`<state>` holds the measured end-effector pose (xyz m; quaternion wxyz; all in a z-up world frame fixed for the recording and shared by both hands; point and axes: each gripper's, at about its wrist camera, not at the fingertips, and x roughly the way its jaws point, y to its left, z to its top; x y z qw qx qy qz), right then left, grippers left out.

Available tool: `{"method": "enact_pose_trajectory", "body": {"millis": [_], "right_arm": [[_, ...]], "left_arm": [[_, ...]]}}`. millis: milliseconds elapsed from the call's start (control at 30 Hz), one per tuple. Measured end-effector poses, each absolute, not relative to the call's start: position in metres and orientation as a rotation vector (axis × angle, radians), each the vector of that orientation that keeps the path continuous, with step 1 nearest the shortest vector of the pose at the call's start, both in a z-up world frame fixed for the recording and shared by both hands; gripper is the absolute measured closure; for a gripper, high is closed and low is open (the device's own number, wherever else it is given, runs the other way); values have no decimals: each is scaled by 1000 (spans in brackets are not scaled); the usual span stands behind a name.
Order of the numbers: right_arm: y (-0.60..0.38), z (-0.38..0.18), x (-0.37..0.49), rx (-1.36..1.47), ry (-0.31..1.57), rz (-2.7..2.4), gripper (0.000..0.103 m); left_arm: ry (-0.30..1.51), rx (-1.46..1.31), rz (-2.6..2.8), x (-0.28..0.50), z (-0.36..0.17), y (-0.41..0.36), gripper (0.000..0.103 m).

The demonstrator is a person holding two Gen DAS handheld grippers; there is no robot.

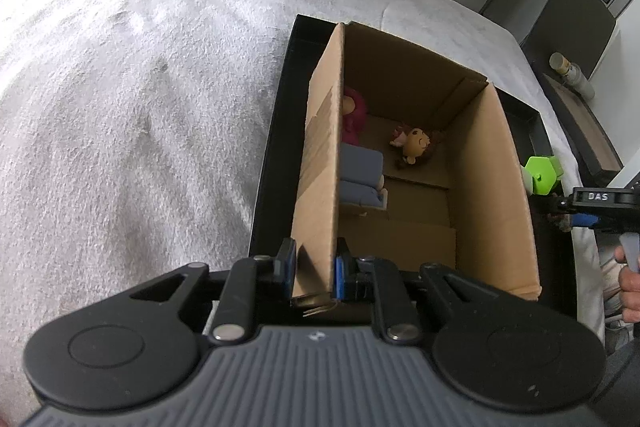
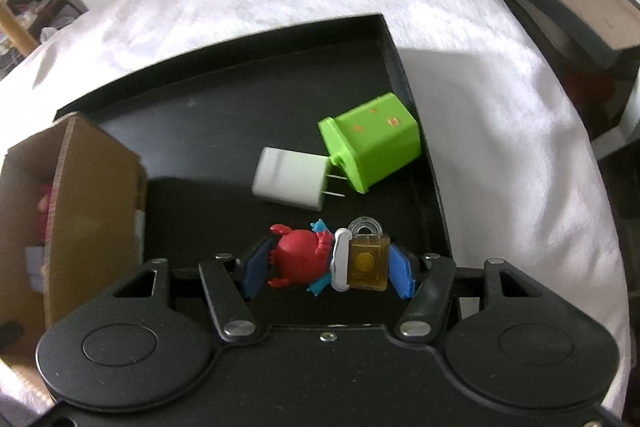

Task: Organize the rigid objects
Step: 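Grasp the red figure and padlock with the right gripper and lift, then carry the red figure into the box and open the right gripper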

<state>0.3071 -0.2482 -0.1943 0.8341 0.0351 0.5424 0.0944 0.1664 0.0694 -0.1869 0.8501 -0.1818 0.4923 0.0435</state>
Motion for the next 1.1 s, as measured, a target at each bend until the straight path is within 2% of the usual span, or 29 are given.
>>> {"method": "enact_pose_trajectory", "body": {"millis": [600, 1100], "right_arm": [[-195, -122, 289, -19, 1046, 350, 43], [-134, -91, 282, -118, 985, 471, 43]], "left_arm": [[1020, -396, 73, 163, -187, 72, 86], [1010, -421, 61, 161, -188, 76, 86]]}}
